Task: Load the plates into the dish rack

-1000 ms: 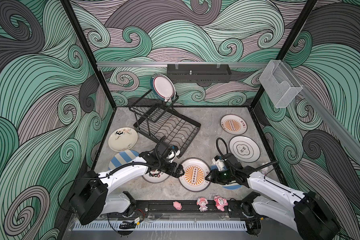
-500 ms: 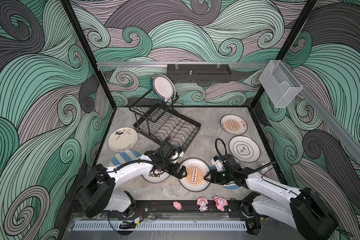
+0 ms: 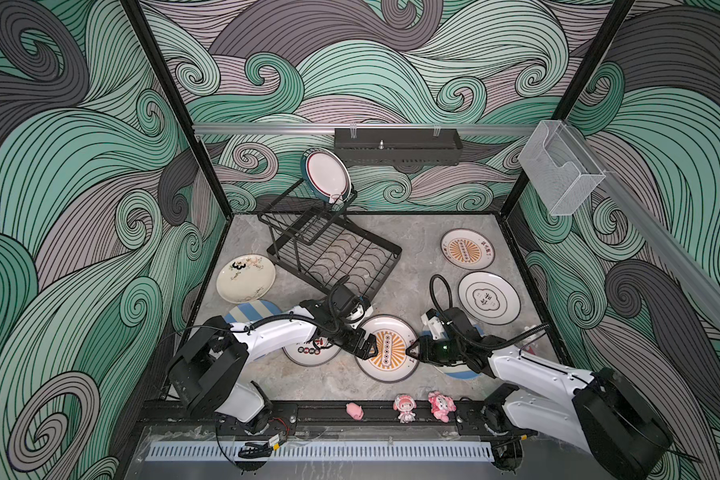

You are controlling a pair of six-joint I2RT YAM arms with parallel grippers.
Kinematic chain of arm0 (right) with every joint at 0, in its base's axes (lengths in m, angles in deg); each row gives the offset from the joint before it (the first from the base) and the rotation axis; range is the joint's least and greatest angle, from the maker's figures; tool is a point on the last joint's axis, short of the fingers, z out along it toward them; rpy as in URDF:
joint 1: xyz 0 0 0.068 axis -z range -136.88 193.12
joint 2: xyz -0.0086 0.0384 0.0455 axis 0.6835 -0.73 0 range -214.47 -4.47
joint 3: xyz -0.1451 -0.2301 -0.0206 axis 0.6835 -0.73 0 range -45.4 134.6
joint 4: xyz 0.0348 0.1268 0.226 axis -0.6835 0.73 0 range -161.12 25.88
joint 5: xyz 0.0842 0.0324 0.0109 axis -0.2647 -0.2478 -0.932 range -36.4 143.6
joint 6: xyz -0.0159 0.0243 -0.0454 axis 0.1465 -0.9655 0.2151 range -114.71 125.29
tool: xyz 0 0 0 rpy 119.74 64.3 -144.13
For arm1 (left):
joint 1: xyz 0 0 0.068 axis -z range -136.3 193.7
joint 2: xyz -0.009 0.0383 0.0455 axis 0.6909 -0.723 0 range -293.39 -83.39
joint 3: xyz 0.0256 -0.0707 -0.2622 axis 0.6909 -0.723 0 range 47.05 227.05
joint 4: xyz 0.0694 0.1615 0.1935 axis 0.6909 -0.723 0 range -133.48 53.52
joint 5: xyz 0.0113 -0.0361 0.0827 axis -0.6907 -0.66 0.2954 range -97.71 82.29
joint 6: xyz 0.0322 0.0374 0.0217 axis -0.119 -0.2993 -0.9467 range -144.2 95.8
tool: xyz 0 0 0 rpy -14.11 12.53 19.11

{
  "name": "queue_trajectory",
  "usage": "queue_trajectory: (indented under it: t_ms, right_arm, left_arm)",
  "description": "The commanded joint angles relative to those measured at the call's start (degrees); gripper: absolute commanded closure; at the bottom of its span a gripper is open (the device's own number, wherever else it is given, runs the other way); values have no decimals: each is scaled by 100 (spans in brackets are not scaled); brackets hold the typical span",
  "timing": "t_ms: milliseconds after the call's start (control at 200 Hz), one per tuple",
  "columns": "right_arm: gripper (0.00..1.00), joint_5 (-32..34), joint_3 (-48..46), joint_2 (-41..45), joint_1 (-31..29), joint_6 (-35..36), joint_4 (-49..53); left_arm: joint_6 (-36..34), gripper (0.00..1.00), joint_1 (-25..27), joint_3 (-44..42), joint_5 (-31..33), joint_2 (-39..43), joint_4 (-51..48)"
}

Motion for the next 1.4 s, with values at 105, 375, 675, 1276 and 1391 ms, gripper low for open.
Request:
queue_trajectory:
  t_ms: [105, 375, 675, 1276, 1391]
  right_arm:
    - [64, 274, -74, -191, -36, -9, -19]
    - [69, 189, 94, -259, -33, 1, -202]
    - [80, 136, 142, -90, -32, -130, -346]
    - [100, 443, 420, 1166, 406, 212, 1062]
    - [100, 308, 632, 1500, 731, 452, 1603]
  left_arm:
    - [-166, 1, 47, 262, -239, -176, 64]
    - [-160, 1, 73, 317, -284, -208, 62]
    - [-147, 1, 82, 354, -354, -169, 94]
    - [86, 2, 65, 570, 151, 76, -173]
    - [175, 1, 7, 682, 427, 276, -433]
